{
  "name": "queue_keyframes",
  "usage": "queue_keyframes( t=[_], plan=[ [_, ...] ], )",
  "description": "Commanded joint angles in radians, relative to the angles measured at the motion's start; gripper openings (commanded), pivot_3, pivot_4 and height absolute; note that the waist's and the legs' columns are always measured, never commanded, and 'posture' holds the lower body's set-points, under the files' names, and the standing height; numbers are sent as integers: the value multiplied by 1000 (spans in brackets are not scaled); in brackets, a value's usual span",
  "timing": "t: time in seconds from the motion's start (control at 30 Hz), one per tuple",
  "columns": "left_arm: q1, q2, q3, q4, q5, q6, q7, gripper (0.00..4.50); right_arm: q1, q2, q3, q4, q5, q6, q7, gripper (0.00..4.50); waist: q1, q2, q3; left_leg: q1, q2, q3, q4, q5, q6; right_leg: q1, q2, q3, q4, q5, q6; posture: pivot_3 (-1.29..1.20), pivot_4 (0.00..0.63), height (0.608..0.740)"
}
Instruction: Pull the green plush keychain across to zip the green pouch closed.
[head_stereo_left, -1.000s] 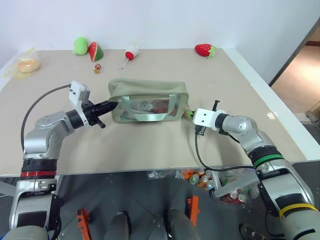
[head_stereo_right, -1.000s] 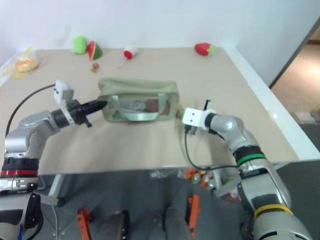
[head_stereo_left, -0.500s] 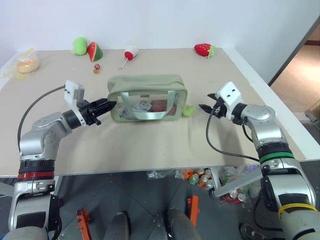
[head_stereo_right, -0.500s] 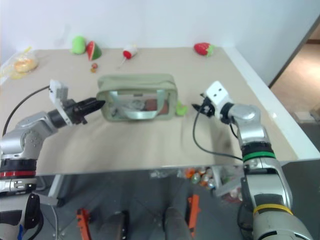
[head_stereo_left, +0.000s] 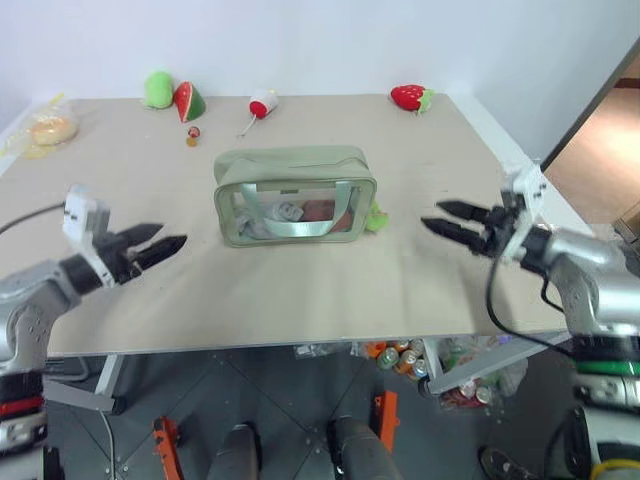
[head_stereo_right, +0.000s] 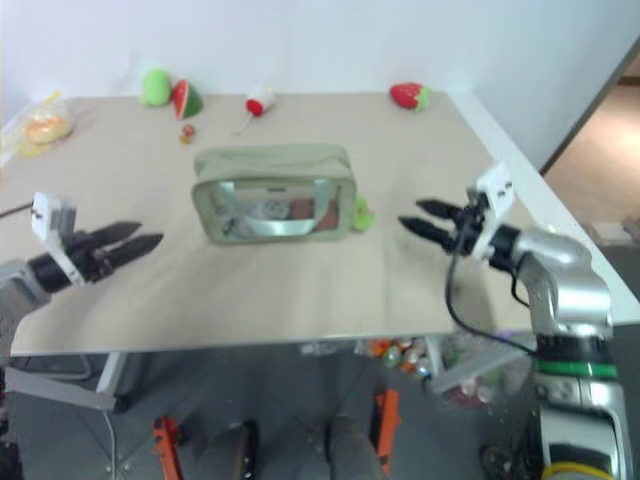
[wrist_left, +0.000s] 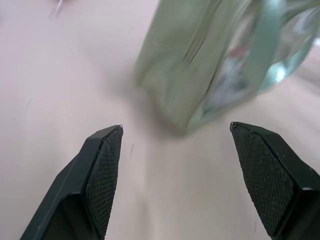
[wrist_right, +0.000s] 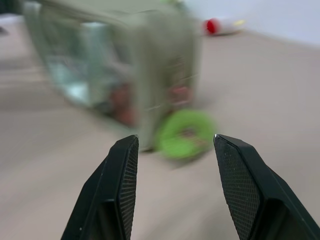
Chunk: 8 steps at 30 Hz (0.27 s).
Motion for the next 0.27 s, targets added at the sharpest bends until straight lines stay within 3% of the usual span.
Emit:
queue_keyframes(
  t=[0.03,0.27],
  plan=[
    [27,-2,93,-75,-58,15,44,3551,33,-17,-68,-135,58,60,-61,2438,0,0,0,0,0,0,2,0,0,0,0,0,0,0,0,0,150,739],
    [-4,-37,84,-65,-90,6,95,3551,-11,30,-54,-114,45,64,-187,2438,-1,-1,0,1,-1,2,7,0,-1,1,-3,0,-2,1,0,0,150,739]
  ],
)
